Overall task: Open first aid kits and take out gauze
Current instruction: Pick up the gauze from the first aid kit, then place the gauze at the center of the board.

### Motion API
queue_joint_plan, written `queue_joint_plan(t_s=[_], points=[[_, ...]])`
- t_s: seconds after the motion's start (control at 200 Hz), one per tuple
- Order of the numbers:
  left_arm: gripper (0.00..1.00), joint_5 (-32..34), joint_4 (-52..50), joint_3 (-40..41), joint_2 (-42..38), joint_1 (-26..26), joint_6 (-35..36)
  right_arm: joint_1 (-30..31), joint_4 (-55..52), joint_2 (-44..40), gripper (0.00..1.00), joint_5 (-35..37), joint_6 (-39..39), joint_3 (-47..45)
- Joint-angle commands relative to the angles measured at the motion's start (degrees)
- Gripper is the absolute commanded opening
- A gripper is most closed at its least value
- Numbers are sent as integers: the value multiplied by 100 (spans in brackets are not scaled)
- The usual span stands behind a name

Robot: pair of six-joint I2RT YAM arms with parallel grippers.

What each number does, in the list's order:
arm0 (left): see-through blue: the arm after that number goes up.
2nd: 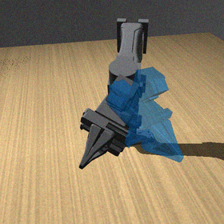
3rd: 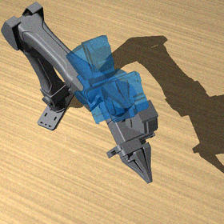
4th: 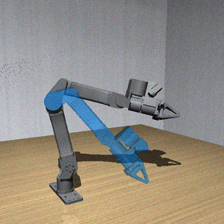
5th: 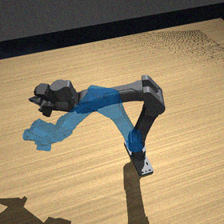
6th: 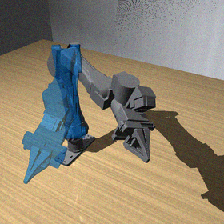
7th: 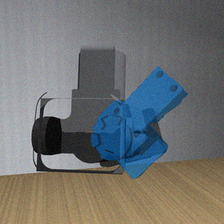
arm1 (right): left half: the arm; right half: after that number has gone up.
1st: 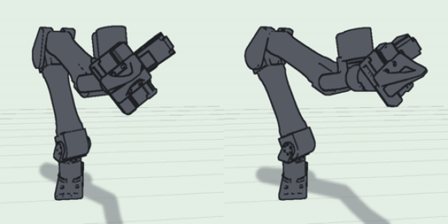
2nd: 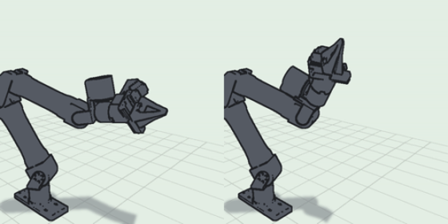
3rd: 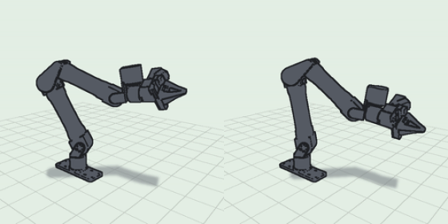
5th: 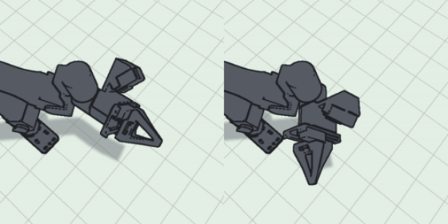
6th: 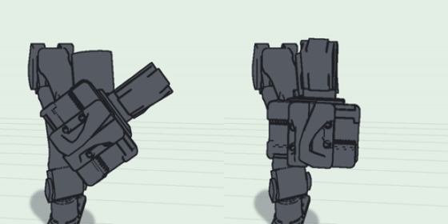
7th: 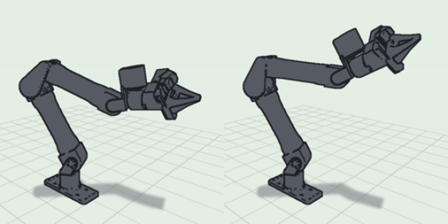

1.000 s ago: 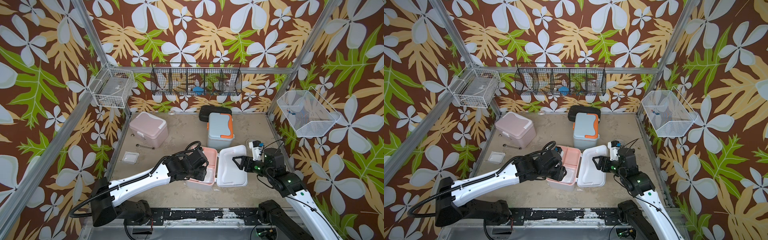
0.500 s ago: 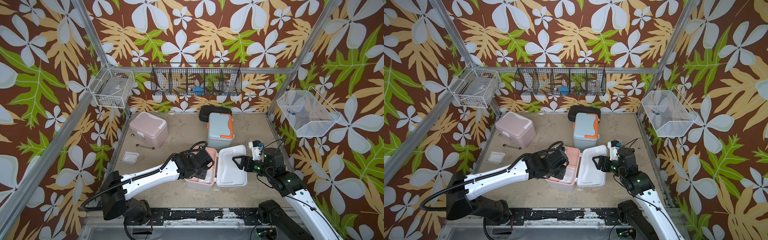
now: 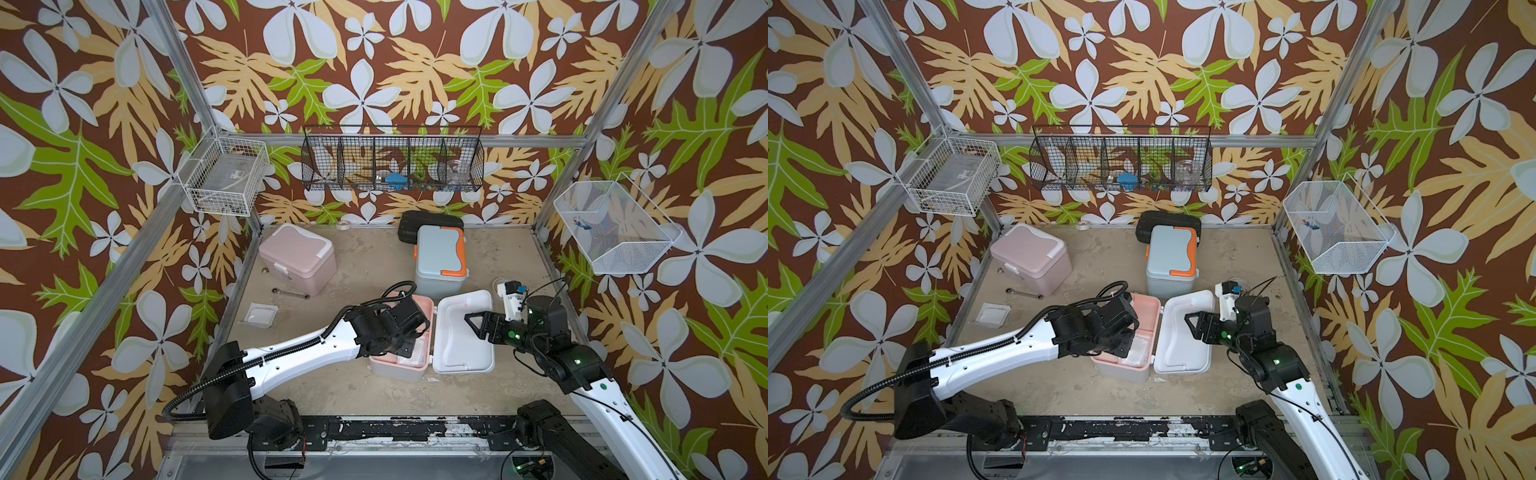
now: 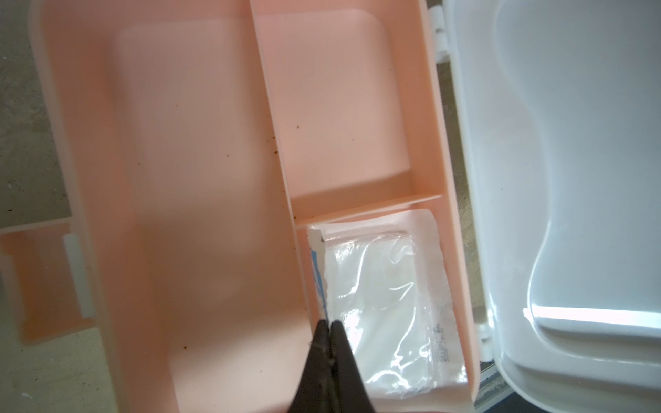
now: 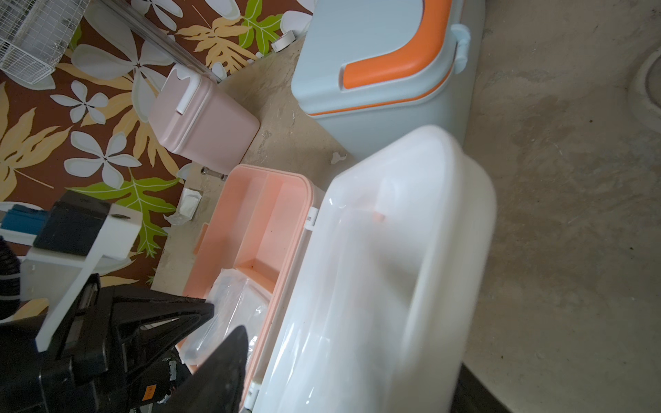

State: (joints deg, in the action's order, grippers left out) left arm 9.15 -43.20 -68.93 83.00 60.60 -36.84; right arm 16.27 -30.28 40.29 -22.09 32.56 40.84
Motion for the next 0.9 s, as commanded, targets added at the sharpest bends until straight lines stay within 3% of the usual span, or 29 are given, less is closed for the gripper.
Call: queue_joint_plan(t_s=[0.0, 0.25, 0.425, 0.621, 0.896], points=[[0, 75, -23, -107, -143, 1, 27, 6, 77, -13, 73, 30, -50, 12], [0, 427, -56, -430, -724, -37, 14, 7, 59, -31, 73, 28, -32, 29], [0, 360, 46, -368, -1239, -540, 10, 6, 61, -39, 73, 11, -32, 41], [0, 509, 126, 11, -1952, -1605, 14, 0, 58, -57, 73, -5, -16, 39], [0, 77, 802, 1179, -2739, -3500, -207, -1, 103, 7, 73, -70, -2, 1]])
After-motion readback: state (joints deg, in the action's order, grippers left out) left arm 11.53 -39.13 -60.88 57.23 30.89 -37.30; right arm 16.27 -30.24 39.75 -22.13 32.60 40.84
